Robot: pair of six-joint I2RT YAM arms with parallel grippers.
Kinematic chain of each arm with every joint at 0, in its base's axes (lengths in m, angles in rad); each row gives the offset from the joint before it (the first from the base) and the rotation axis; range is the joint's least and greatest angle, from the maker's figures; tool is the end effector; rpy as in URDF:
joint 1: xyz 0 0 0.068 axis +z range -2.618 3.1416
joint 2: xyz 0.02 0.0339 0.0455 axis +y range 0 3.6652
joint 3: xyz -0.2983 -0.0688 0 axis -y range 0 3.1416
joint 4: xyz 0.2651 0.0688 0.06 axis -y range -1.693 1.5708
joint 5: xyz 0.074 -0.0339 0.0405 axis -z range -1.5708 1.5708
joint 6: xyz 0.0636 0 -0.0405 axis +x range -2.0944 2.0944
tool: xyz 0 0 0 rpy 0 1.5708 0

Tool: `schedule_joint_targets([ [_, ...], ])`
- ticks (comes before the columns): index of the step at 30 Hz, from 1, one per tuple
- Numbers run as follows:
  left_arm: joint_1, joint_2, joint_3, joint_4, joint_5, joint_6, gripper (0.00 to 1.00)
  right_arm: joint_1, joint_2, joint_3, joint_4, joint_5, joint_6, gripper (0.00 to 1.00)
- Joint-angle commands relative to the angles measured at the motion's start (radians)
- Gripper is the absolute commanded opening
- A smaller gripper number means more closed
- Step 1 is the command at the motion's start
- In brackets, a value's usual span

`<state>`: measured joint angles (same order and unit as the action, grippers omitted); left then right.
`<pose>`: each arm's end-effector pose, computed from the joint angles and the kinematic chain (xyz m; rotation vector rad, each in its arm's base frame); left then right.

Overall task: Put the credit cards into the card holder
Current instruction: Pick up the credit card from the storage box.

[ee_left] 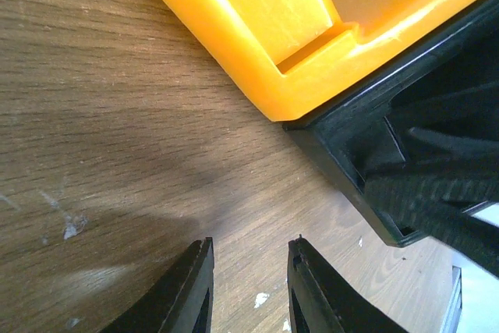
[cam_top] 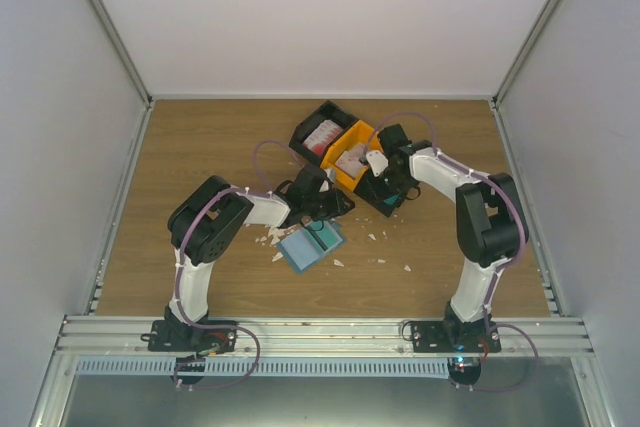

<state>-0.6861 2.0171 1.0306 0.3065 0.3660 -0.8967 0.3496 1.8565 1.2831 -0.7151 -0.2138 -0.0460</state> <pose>0.3328 -0.3019 0.1107 -0.0432 2.5156 -1.1771 0.3686 0.1487 0.1755 -0.6075 2.8082 0.3665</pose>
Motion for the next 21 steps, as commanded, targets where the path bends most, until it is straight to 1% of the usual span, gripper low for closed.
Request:
schedule_joint_targets([
  [1,0.007,-0.005,0.024,0.024,0.003,0.022,0.3,-0.003,0.028,0.007,-0.019,-0.13,-0.041,0.3],
  [6,0.01,-0.005,0.023,0.026,0.004,0.024,0.3,-0.004,-0.011,0.017,-0.019,-0.186,-0.038,0.21],
  [11,0.01,-0.004,0.02,0.031,0.007,0.021,0.3,-0.004,-0.045,0.025,-0.022,-0.185,-0.012,0.2],
  [13,0.01,-0.003,0.019,0.032,0.005,0.019,0.3,-0.004,-0.056,0.027,-0.021,-0.148,-0.001,0.2],
  [16,0.01,-0.004,0.02,0.032,0.005,0.019,0.3,-0.013,-0.072,0.028,-0.003,-0.032,0.04,0.38],
  [17,0.01,-0.006,0.02,0.032,0.005,0.019,0.3,-0.022,-0.076,0.028,0.002,-0.001,0.043,0.4],
  [19,0.009,-0.007,0.021,0.032,0.005,0.018,0.3,-0.043,-0.077,0.03,0.01,0.037,0.082,0.41],
  [21,0.01,-0.008,0.021,0.032,0.004,0.018,0.3,-0.059,-0.069,0.034,0.008,0.061,0.085,0.41],
])
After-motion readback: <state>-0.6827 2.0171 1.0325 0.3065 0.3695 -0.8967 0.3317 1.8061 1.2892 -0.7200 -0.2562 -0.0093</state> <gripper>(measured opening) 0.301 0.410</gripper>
